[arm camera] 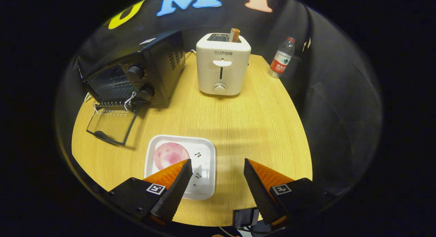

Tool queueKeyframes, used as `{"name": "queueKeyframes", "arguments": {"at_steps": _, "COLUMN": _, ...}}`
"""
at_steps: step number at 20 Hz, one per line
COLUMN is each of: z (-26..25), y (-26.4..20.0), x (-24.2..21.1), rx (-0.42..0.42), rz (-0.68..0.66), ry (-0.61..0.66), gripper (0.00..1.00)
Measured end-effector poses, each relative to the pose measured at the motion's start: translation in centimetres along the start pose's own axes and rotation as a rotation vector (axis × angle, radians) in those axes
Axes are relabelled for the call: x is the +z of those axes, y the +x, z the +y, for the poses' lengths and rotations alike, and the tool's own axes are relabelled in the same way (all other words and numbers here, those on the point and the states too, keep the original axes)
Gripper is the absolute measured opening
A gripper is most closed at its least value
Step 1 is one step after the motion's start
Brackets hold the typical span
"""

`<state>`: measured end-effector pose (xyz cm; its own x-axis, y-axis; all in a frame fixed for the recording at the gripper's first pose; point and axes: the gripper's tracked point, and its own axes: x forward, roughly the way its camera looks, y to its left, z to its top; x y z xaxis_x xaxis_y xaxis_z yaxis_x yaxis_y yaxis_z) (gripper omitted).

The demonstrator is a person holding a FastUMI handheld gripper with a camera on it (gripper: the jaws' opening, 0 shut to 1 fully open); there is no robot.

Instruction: Open the toaster oven, put the food inside, and close the toaster oven door.

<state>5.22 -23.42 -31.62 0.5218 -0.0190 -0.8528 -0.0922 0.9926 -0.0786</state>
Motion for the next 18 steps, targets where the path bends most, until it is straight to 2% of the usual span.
{"name": "queueKeyframes", "arguments": {"at_steps": 2, "z": 0.6, "y": 1.4, "x": -1.4, "rx": 0.040, "rz": 0.069, "ry": -0.003, "gripper": 0.97}}
{"name": "queueKeyframes", "arguments": {"at_steps": 5, "z": 0.5, "y": 2.9, "x": -2.9, "rx": 0.034, "rz": 0.152, "ry": -0.013, "gripper": 0.96}}
{"name": "queueKeyframes", "arguments": {"at_steps": 11, "z": 1.7, "y": 4.5, "x": -2.9, "rx": 0.102, "rz": 0.210, "ry": -0.008, "gripper": 0.78}}
{"name": "queueKeyframes", "arguments": {"at_steps": 12, "z": 1.9, "y": 4.9, "x": -3.0, "rx": 0.108, "rz": 0.213, "ry": -0.015, "gripper": 0.78}}
{"name": "queueKeyframes", "arguments": {"at_steps": 14, "z": 2.4, "y": 4.8, "x": -2.6, "rx": 0.125, "rz": 0.221, "ry": -0.007, "gripper": 0.57}}
{"name": "queueKeyframes", "arguments": {"at_steps": 18, "z": 2.2, "y": 4.8, "x": -2.9, "rx": 0.129, "rz": 0.261, "ry": 0.023, "gripper": 0.42}}
